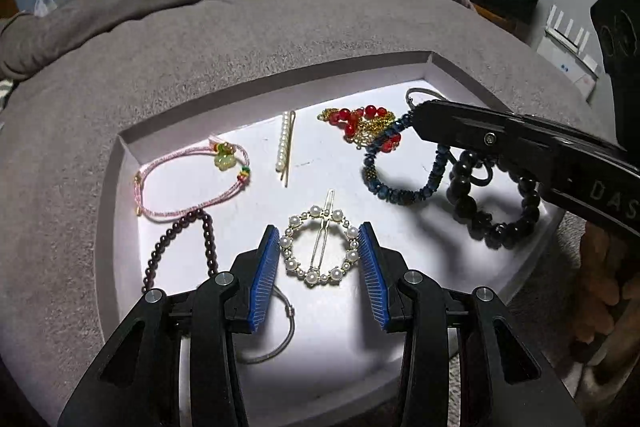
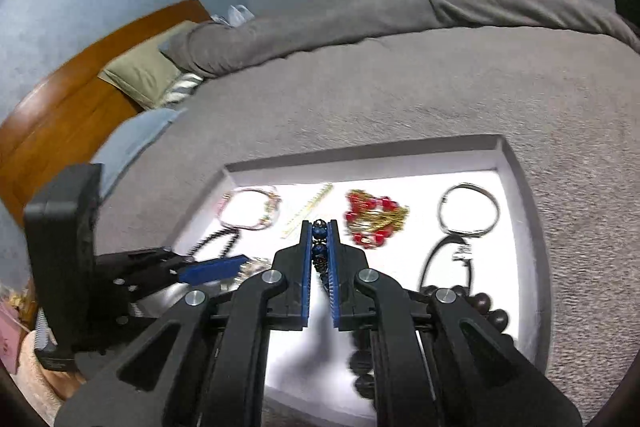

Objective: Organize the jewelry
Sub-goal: 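Carry the pearl hair clip and blue beaded bracelet over the box, then open both tools to release the clip and blue bracelet into the box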

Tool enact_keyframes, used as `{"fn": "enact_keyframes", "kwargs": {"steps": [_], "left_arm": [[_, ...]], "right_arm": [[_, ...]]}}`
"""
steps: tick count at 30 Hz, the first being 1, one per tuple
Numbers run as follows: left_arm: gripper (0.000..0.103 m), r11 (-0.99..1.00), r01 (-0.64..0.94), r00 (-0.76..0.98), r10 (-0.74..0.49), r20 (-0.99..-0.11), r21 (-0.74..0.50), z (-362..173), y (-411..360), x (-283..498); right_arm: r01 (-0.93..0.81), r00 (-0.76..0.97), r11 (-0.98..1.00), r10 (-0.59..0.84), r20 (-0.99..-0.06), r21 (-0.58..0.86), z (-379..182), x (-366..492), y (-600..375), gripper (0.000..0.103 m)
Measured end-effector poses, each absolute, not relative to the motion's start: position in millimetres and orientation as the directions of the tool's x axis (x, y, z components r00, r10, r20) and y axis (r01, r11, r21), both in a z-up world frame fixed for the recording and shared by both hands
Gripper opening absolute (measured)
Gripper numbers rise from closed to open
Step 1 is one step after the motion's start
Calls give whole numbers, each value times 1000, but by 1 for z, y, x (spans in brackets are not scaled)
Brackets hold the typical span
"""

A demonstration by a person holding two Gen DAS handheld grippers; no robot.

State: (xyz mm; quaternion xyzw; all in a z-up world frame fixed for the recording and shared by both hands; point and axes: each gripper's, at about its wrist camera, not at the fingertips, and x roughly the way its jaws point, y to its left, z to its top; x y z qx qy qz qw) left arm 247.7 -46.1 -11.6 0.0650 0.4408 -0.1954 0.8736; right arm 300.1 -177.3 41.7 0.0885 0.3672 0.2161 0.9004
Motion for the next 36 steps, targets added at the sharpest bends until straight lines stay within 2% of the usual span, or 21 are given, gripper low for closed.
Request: {"fn": "enact_keyframes", "kwargs": {"steps": [8,10,18,21,26,27,28,30,31,33,36], "left_arm": [[45,917,395,545,-284,-788,-58,-11,-45,251],[53,922,382,553,-279,-785,-59,-10,-43,250],[56,925,376,576,-272,-771,-46,-8,-43,247],[60,927,372,582,-272,-767,-47,-7,-41,245],[60,930,364,604,-274,-748,-46,-2,-37,241],[63,932,361,609,-271,-745,-43,-1,-36,241],[71,935,352,623,-262,-738,-35,1,-35,239],[79,941,337,652,-244,-718,-13,5,-33,234],[79,944,331,664,-237,-709,-6,7,-32,232],[81,947,321,680,-234,-695,-5,12,-30,229],[88,958,287,720,-215,-659,0,22,-24,222]], "right_arm": [[-291,605,923,382,-698,252,27,306,-171,7],[-285,599,924,379,-705,255,25,307,-172,7],[-272,620,930,365,-695,246,28,304,-176,11],[-261,639,933,359,-680,247,31,302,-179,38],[-239,682,942,336,-650,237,40,297,-187,43],[-231,690,944,330,-644,236,41,296,-189,51],[-218,705,947,319,-633,235,44,294,-192,59],[-201,730,954,298,-615,223,48,291,-198,66],[-192,743,957,286,-606,216,50,289,-199,72],[-191,760,957,284,-585,216,55,284,-201,77],[-203,772,955,293,-565,219,60,273,-200,92]]}}
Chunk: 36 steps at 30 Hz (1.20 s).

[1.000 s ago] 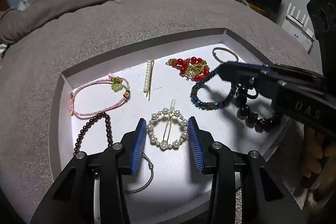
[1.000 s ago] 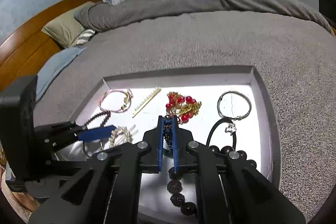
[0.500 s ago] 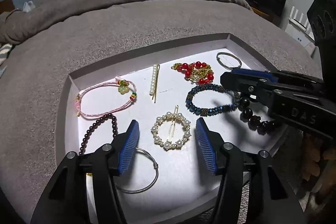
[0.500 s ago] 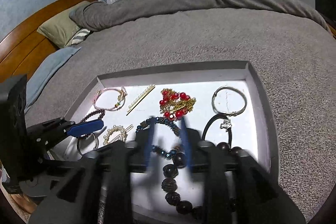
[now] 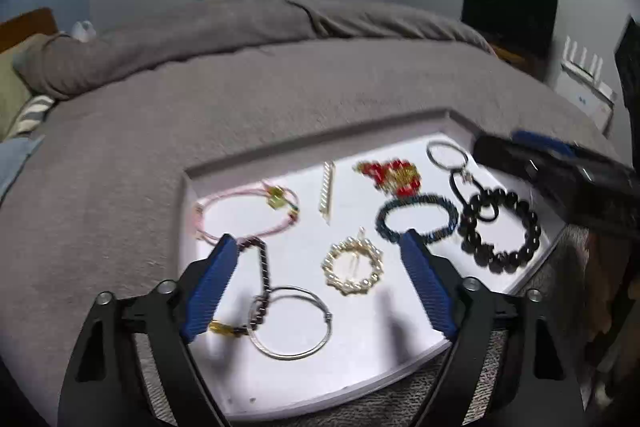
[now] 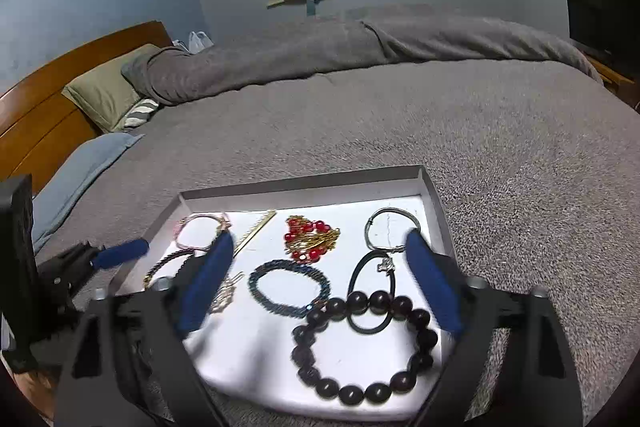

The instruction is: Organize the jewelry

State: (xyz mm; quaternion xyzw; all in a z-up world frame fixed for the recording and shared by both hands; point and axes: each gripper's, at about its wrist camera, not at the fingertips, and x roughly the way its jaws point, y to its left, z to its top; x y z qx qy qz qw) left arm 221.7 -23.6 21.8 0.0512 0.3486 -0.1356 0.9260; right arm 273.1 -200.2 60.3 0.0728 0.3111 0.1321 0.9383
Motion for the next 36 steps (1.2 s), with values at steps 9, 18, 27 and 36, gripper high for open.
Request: {"fn": "enact_keyframes", "kwargs": {"steps": [9,18,27,36], "left_arm": [[95,990,142,837,-115,-535,8,47,-3,183],[96,996,90,867,-85,-491,-13,44,6,139],[98,989,148,873,-120,-472,22,26,-13,100],[98,990,126,856,-77,-512,62,3,-27,89]], "right_arm": [[-229,809,950,307,-501,212,80,216,-204,98],[-178,868,967,242,-433,183,85,165,-223,98],[-137,901,990,143,-410,45,64,134,-217,98],[-106,918,994,92,-385,-16,39,124,-216,98]]}}
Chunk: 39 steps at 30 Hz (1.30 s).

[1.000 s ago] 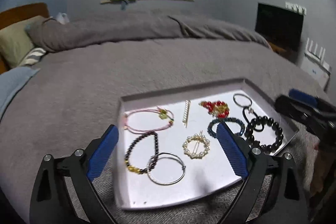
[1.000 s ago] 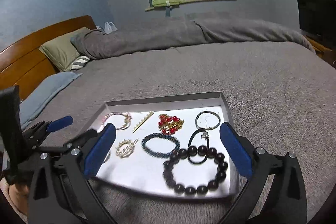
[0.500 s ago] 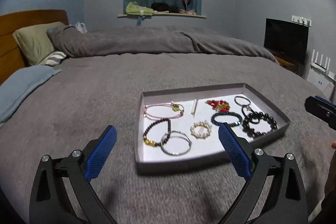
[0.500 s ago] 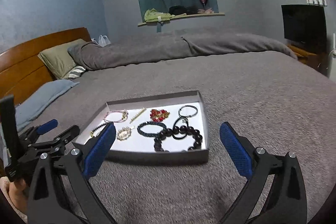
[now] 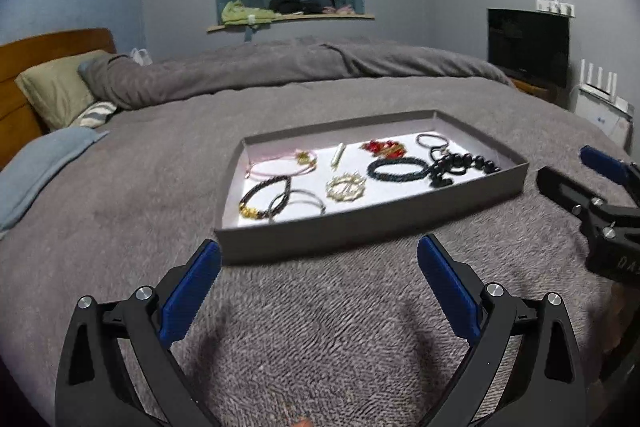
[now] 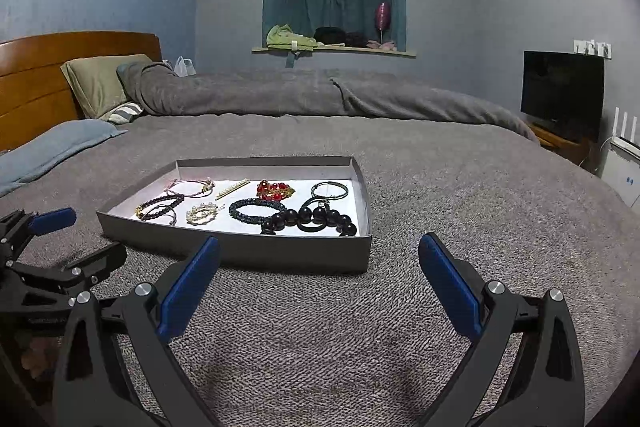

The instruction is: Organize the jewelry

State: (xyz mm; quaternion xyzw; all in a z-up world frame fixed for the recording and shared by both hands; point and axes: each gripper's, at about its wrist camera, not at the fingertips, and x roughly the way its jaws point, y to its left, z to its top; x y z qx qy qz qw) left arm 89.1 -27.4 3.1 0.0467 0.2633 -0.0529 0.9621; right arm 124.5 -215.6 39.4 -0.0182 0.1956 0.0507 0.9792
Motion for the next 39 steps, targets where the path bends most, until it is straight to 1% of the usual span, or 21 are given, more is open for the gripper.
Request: {"fn": "enact_keyframes", "kwargs": {"steps": [5,8,12,20,39], "left_arm": [[98,996,77,862,-47,-505,37,2,-18,90],[98,997,64,864,-30,-503,50,2,-18,90],[98,996,71,869,-32,-494,61,3,-20,89],[98,997,64,858,-31,-512,45,1,-18,93],[98,996,68,861,-30,-507,56,1,-21,91]], "right_arm": [[-110,914,994,95,-395,-14,33,126,-216,98],[-103,908,995,92,-408,-5,30,128,-217,98],[-113,902,994,104,-419,3,28,130,-217,98],[-119,901,993,101,-421,-17,26,129,-211,98],[-110,899,994,94,-427,-12,25,131,-214,98]]}}
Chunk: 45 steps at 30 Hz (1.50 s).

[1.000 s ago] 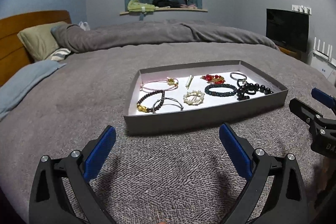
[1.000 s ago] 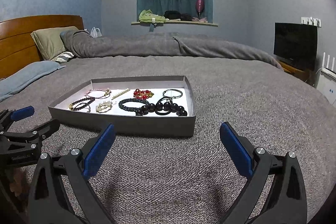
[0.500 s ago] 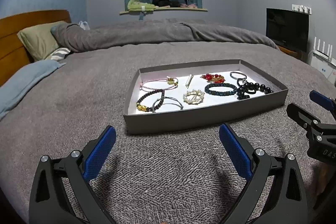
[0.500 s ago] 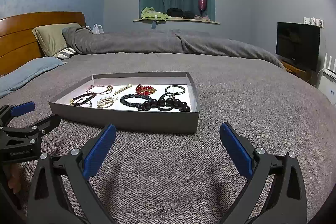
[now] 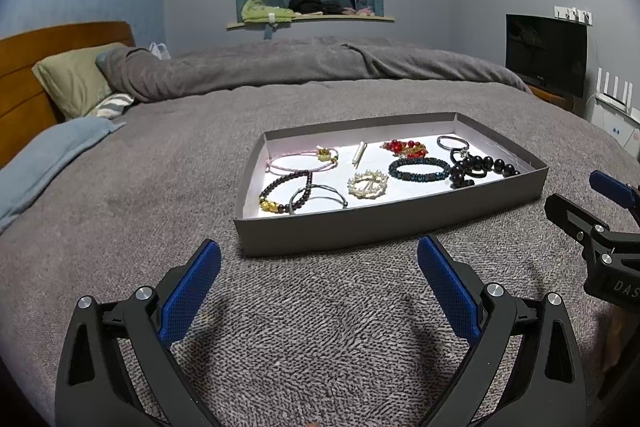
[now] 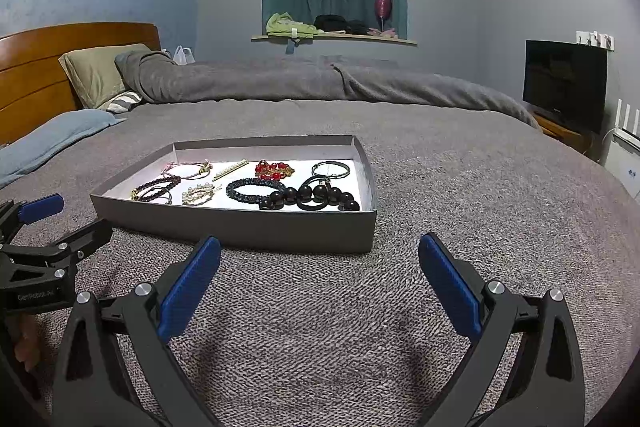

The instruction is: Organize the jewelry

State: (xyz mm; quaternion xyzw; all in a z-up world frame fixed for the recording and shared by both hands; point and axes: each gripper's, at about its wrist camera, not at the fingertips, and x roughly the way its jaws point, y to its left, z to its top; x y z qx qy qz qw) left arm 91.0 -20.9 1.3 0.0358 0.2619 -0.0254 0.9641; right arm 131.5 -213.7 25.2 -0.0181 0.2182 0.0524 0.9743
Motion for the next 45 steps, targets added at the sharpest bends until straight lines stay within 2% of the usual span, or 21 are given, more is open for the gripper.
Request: {"fn": "enact_keyframes", "kwargs": {"steps": [45], "left_arm": [[98,996,80,847,-43,-529,48,-3,-20,95]], "right_arm": [[-109,895,994,92,-437,-14,23,133,-214,98]]}}
